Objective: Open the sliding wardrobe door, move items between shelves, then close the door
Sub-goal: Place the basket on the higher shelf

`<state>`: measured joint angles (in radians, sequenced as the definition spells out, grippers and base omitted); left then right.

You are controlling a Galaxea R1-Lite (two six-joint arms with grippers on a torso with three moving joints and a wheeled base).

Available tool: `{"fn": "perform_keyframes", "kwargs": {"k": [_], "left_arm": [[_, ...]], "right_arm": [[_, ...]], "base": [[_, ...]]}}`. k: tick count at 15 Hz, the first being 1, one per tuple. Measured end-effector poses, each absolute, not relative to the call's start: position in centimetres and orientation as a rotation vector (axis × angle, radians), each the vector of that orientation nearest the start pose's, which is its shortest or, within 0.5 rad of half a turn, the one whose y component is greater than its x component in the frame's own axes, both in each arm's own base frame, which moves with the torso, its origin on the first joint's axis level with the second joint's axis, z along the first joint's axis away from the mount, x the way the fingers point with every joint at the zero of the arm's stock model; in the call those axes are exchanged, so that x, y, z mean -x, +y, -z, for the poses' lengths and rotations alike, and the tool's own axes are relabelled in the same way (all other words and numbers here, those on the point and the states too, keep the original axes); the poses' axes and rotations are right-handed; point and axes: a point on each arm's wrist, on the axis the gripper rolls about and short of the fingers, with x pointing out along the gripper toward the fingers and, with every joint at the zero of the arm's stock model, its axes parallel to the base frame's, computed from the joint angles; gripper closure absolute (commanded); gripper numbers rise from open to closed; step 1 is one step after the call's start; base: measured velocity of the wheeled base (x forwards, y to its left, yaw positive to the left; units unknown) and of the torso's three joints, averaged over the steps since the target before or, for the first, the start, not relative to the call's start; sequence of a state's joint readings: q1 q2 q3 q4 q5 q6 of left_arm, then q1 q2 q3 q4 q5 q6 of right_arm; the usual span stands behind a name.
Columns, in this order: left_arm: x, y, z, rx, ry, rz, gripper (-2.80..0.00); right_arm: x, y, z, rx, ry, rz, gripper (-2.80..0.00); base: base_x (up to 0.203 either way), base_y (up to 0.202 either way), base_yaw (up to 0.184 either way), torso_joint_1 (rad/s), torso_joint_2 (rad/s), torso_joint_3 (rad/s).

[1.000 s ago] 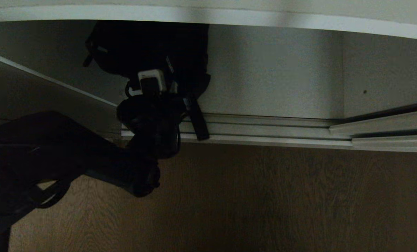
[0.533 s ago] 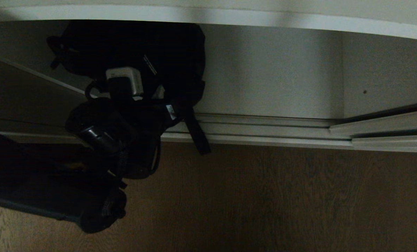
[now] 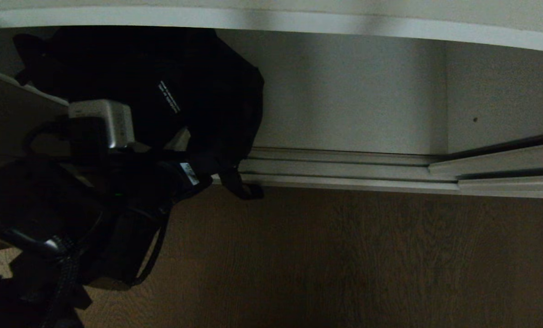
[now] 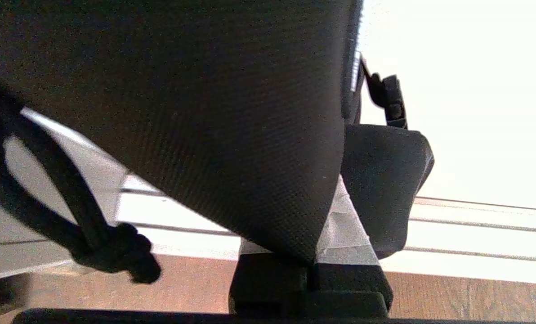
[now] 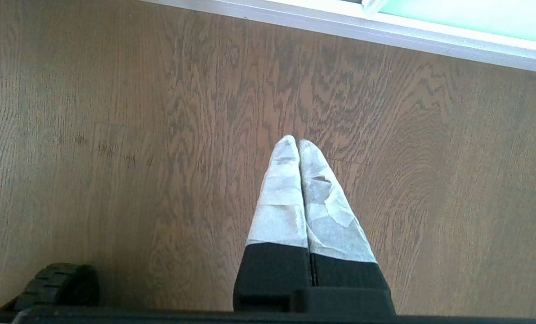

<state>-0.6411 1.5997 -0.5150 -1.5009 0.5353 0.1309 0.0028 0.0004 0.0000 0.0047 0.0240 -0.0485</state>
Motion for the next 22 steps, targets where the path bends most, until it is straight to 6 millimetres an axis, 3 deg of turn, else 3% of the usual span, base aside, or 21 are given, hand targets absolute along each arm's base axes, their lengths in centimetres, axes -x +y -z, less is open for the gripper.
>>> {"fn": "perform_keyframes", "kwargs": {"k": [17,22], "left_arm": [[-9.3,-3.8,-24.0,-0.015,-0.202,-0.050,0.00],[-7.1,-1.6,-23.0,-0.060,-0.135,-0.172,0.00]], "right_arm": [[2.3,0.0,-7.5,0.048,0.004,-0.027,0.00],[2.3,0.0,-7.5,0.048,0.004,-0.027,0.00]], "base": [[0.000,0.000,0.000,0.000,0.00,0.000],[0.000,0.000,0.000,0.000,0.00,0.000]]}}
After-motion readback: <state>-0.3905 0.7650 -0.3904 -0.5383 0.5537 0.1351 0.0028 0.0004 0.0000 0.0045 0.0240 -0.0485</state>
